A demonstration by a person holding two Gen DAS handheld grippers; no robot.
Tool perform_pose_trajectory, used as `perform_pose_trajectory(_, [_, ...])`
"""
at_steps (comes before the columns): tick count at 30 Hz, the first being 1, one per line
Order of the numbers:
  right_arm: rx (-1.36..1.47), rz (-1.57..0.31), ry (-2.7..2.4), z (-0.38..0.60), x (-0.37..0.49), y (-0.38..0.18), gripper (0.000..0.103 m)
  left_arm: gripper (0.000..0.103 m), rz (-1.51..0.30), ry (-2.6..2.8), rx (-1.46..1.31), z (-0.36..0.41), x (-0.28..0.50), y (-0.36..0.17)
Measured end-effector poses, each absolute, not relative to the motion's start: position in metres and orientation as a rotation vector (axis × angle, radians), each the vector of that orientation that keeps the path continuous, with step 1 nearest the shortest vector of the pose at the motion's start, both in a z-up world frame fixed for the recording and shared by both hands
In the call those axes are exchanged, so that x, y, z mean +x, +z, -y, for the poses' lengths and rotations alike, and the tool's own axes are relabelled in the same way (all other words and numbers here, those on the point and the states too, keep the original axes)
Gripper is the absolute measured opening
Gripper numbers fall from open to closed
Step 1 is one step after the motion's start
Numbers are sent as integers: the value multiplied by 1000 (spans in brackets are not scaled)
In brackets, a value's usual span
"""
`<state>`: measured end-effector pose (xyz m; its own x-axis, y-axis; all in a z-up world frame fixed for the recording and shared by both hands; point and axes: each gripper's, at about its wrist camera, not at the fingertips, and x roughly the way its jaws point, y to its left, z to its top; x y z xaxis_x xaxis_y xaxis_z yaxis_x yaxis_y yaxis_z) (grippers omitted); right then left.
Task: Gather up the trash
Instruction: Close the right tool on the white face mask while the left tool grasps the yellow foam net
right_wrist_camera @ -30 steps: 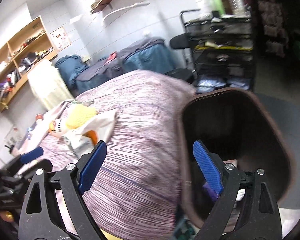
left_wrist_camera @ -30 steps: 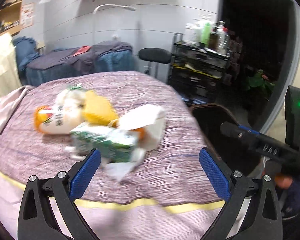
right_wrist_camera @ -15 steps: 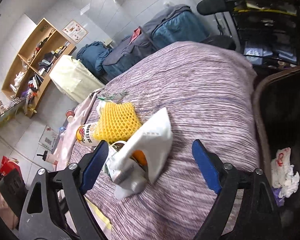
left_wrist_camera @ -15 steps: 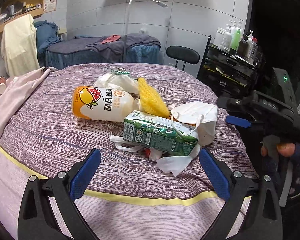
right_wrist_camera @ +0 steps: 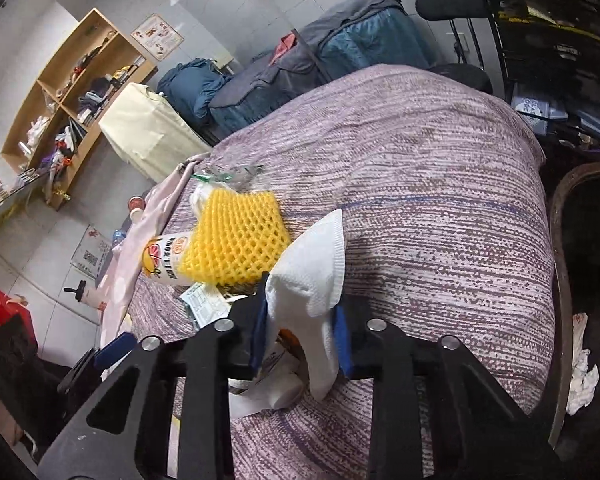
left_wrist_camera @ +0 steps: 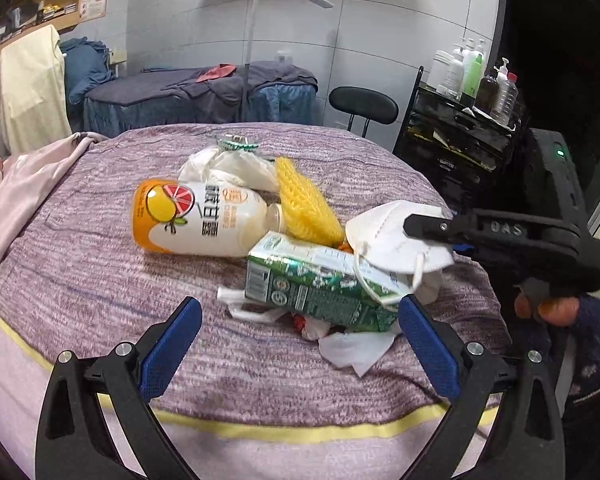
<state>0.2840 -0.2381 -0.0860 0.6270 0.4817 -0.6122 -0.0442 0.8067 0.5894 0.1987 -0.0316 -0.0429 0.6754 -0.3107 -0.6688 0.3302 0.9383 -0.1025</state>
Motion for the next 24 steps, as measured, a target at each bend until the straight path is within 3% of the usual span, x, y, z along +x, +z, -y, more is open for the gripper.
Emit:
perform_pose_trajectory(5, [482, -751, 307, 239, 267, -55, 24, 97, -763, -363, 36, 37, 229, -38])
perform_pose_trajectory(10, [392, -659, 253, 246, 249, -27, 23, 88, -808, -366, -8, 42, 267, -33])
perform_pose_trajectory(17, [380, -613, 219, 261, 227, -18, 23, 86, -866, -364, 68, 67, 308, -39])
perform_pose_trajectory(19, [384, -612, 213, 265, 222, -20, 23, 82, -895, -369, 101, 74, 317, -44])
perform_pose_trajectory(22, [393, -615, 196, 270, 216, -25, 23, 66, -946, -375, 139, 84, 329, -55])
perform_pose_trajectory(24, [396, -614, 185, 274, 212, -27, 23, 48, -963, -371, 154, 88, 332, -60])
